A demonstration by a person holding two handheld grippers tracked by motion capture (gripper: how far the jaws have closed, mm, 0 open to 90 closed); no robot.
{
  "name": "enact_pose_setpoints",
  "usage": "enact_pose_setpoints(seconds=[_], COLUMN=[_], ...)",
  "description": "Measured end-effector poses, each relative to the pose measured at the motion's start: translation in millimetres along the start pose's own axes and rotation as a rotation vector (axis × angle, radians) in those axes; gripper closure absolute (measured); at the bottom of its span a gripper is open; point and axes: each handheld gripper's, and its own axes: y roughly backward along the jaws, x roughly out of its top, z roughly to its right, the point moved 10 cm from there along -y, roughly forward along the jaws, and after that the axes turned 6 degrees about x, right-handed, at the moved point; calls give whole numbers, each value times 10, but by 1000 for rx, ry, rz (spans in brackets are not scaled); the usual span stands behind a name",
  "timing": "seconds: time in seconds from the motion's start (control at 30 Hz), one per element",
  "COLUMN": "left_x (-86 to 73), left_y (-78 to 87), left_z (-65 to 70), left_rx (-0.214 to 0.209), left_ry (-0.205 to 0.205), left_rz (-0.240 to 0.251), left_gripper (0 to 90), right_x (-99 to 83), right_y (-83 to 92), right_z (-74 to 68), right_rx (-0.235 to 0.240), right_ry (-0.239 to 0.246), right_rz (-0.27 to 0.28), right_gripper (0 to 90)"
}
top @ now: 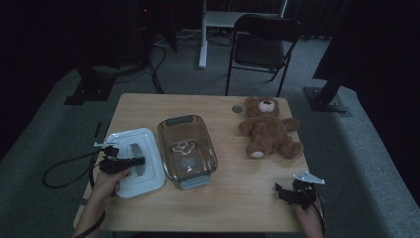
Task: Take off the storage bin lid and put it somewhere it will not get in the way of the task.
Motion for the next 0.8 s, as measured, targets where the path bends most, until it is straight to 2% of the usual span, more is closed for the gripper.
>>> enact_pose_setpoints(seconds=[0.07, 0.2, 0.23, 0.33, 0.4, 0.43, 0.47, 0.53, 0.6, 0.63, 0.67, 0.7, 0.8], left_x=[-6, -32, -48, -64, -47, -47, -31, -17, -7, -7, 10, 15, 30], left_y=[-51, -140, -160, -173, -150, -150, -114, -71, -18, -18, 30, 50, 132], left_z=[-26, -91, -107, -99, -100, -100, -96, -84, -71, -71, -45, -30, -11], left_rx=[5, 59, 86, 130, 164, 164, 184, 201, 215, 215, 201, 194, 195], left_ry=[8, -15, -35, -100, -128, -128, -128, -150, -164, -164, -170, -171, -181], left_rz=[-4, -21, -34, -34, -14, -14, 0, 21, 38, 38, 66, 80, 138], left_gripper=[787, 714, 695, 603, 534, 496, 496, 407, 399, 393, 393, 320, 284], right_x=[0, 0, 0, 0, 0, 0, 0, 0, 0, 0, 0, 0, 0], right_y=[0, 0, 0, 0, 0, 0, 0, 0, 0, 0, 0, 0, 0], right_z=[0, 0, 1, 0, 0, 0, 0, 0, 0, 0, 0, 0, 0], right_rx=[0, 0, 0, 0, 0, 0, 0, 0, 0, 0, 0, 0, 0], right_ry=[0, 0, 1, 0, 0, 0, 0, 0, 0, 0, 0, 0, 1], right_rz=[0, 0, 0, 0, 0, 0, 0, 0, 0, 0, 0, 0, 0], right_gripper=[132, 132, 132, 132, 132, 132, 132, 133, 133, 133, 133, 132, 132])
